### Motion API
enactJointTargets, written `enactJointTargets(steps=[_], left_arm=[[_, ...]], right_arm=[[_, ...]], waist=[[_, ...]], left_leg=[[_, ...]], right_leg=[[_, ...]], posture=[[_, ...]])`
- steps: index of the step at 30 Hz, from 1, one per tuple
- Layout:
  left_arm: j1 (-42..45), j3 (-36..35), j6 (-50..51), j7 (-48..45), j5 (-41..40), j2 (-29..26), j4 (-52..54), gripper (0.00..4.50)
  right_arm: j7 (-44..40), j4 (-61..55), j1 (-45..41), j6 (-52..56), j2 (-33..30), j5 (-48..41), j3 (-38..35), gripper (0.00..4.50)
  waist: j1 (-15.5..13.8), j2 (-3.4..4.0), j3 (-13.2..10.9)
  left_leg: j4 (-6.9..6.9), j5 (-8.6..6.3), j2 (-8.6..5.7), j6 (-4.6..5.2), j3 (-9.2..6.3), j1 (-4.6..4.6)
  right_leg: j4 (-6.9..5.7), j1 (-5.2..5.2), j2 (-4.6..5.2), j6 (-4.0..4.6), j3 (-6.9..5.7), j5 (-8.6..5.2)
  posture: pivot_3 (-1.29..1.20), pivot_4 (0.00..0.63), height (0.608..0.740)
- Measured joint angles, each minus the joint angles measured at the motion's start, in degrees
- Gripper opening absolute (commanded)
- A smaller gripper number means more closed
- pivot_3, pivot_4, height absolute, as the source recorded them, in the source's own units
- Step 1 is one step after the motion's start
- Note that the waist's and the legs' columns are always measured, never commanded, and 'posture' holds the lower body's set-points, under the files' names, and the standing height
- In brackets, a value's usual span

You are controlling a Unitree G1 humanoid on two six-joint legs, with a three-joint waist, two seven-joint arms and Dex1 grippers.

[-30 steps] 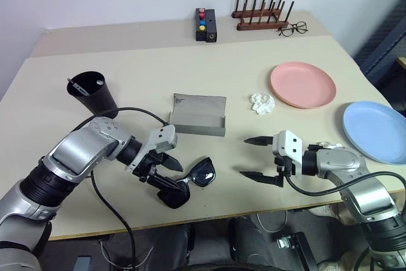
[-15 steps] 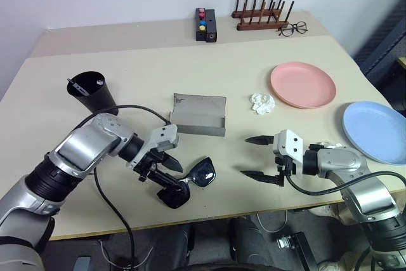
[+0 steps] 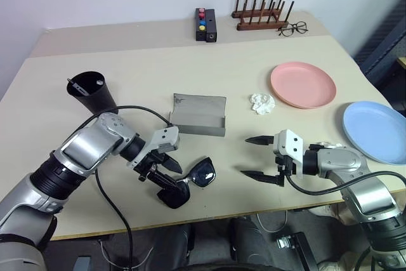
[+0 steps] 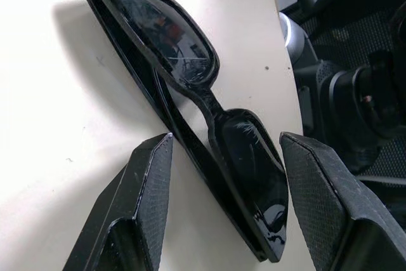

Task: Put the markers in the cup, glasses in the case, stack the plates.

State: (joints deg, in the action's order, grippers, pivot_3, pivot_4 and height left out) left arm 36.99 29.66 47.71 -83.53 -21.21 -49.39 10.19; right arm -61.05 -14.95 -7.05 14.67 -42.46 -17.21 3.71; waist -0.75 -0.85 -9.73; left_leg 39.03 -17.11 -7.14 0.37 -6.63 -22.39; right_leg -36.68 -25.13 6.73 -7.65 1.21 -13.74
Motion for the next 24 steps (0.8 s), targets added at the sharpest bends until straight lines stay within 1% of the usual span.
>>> enactJointTargets(steps=[10,21,24], left_arm=[[2.1,1.4,-2.1,-1.4,2.6,2.5,-2.3,2.74],[2.1,2.8,-4.4,-1.9,5.0,4.1,-3.8,2.74],[2.1,2.9,-4.5,-2.0,5.6,4.8,-4.6,1.86]], right_arm=[[0.5,0.0,0.0,0.3,-0.2,0.0,-0.2,4.5],[1.1,-0.8,0.2,1.3,-0.9,-0.6,-1.6,4.5],[1.2,-0.9,0.5,1.3,-1.0,-1.0,-2.0,4.5]], waist=[[0.0,0.0,0.0],[0.0,0.0,0.0],[0.0,0.0,0.0]], left_leg=[[0.0,0.0,0.0,0.0,0.0,0.0],[0.0,0.0,0.0,0.01,-0.01,0.0],[0.0,0.0,0.0,0.01,-0.01,0.0]], right_leg=[[0.01,0.0,-0.01,0.0,0.0,0.0],[0.02,0.01,-0.01,0.0,0.0,0.0],[0.02,0.01,-0.01,0.0,-0.01,0.0]], posture=[[0.0,0.15,0.74],[0.0,0.15,0.74],[0.0,0.15,0.74]])
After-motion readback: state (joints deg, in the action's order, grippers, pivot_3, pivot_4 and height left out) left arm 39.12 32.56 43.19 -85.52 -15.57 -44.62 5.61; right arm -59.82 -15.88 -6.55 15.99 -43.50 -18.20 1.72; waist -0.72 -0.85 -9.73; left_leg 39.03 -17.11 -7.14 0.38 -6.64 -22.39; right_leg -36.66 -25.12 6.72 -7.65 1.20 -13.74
